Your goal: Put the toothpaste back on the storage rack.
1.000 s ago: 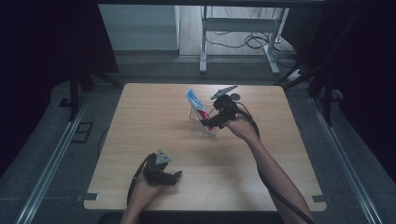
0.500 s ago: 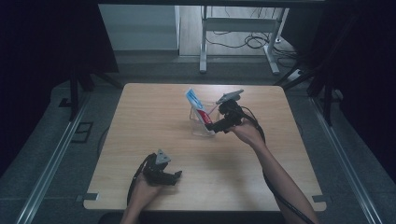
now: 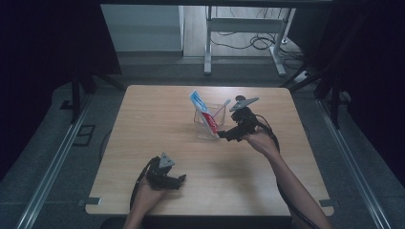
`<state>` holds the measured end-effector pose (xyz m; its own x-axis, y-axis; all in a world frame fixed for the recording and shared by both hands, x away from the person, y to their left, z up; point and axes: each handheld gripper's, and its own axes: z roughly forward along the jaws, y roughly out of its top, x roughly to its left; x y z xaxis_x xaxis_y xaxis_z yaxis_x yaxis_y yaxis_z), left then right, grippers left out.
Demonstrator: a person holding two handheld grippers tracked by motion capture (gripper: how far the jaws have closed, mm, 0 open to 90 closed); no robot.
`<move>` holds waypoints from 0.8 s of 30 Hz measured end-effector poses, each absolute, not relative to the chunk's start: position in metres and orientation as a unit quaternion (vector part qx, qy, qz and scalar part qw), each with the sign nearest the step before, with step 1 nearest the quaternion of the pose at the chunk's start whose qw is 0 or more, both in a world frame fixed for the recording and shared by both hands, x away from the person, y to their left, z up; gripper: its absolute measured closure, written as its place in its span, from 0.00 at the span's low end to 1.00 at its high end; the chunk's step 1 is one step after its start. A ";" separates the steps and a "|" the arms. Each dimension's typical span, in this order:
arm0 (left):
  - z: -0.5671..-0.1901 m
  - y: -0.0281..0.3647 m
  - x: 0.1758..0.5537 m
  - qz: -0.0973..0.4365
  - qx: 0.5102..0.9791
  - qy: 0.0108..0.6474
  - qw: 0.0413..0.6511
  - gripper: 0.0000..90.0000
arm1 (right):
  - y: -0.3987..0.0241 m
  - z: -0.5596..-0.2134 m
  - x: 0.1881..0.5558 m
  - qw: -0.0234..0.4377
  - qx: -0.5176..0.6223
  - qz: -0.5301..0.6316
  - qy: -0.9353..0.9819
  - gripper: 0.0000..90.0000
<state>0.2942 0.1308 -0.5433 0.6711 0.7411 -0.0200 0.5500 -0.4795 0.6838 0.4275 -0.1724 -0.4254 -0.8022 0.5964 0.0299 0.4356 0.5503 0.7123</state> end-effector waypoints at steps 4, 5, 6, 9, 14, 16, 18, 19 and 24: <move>-0.543 0.131 0.294 0.141 0.849 0.381 0.339 0.15 | -0.179 -0.426 0.422 0.109 0.297 0.372 0.873 0.04; -0.543 0.131 0.294 0.141 0.849 0.381 0.340 0.15 | -0.181 -0.427 0.421 0.110 0.297 0.372 0.873 0.04; -0.543 0.131 0.294 0.141 0.848 0.381 0.340 0.15 | -0.183 -0.427 0.419 0.111 0.297 0.372 0.872 0.04; -0.543 0.131 0.294 0.141 0.848 0.381 0.340 0.15 | -0.188 -0.428 0.415 0.112 0.296 0.373 0.872 0.04; -0.543 0.131 0.294 0.141 0.848 0.381 0.340 0.15 | -0.196 -0.429 0.407 0.115 0.298 0.370 0.873 0.04; -0.543 0.131 0.294 0.141 0.848 0.381 0.340 0.15 | -0.200 -0.430 0.403 0.115 0.299 0.370 0.872 0.04; -0.543 0.131 0.294 0.141 0.848 0.381 0.340 0.15 | -0.203 -0.431 0.401 0.115 0.299 0.370 0.872 0.04; -0.543 0.131 0.294 0.141 0.848 0.381 0.340 0.15 | -0.205 -0.432 0.399 0.116 0.300 0.368 0.872 0.04; -0.543 0.131 0.294 0.142 0.849 0.379 0.339 0.15 | -0.215 -0.436 0.391 0.118 0.306 0.366 0.871 0.04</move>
